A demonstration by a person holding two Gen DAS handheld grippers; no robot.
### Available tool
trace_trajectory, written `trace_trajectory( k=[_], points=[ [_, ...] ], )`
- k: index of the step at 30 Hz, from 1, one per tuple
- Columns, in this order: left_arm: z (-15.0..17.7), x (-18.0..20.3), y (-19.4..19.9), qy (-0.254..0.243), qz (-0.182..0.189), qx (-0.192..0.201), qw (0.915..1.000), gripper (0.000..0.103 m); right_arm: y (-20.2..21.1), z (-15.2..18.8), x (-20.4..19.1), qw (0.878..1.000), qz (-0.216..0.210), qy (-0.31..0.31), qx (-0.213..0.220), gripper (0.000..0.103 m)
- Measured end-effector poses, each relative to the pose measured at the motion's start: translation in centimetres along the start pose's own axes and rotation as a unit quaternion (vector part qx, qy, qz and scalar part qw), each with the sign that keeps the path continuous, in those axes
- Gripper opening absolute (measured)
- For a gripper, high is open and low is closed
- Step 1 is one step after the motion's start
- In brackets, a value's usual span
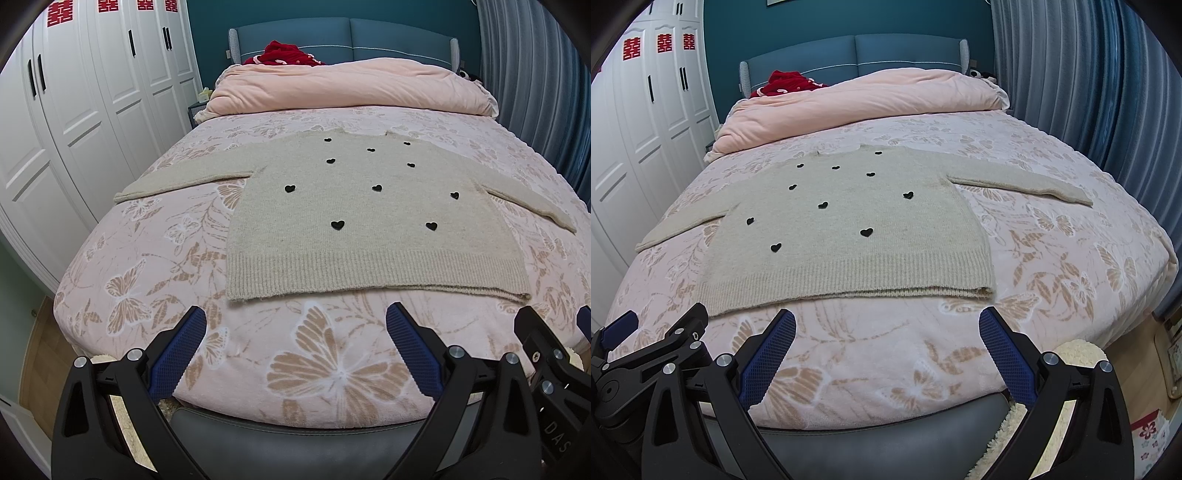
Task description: Fold small clothes
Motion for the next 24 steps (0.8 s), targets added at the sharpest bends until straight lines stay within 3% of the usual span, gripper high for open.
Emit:
trace_trajectory(
  k=[11, 16, 21, 24],
  points=[
    [0.3, 0.0, -0.2, 0.000, 0.003, -0.006, 1.0000, 0.095, -0.2, 0.7, 0.2, 1.000, 0.000, -0.003, -0.004, 0.098],
    [1.7, 0.3, -1.8, 0.012, 0.030, -0.033, 0.9989, 0.098, -2.0, 2.5, 1.5, 0.999, -0.016, -0.025, -0.033, 0.098],
    [1.1, -1.7, -4.3, 0.067, 0.038, -0.052, 0.9957, 0.098, -6.5, 0.7, 8.5, 0.993, -0.004, -0.103, -0.051, 0.098],
    [0.4, -2.7, -6.1, 0.117, 0.048, -0.067, 0.9897, 0.098, -10.8, -1.6, 16.0, 0.981, 0.044, -0.177, -0.064, 0.098]
  ],
)
Point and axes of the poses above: each gripper's, at about its wrist camera, not at the fingertips, and y roughly against the way its jaws point, x to its right, z to its underside, the point moved 8 cm from there along -y, roughly the way its jaws point, and after that the axes turned 10 degrees about x, right-handed, at the moved point
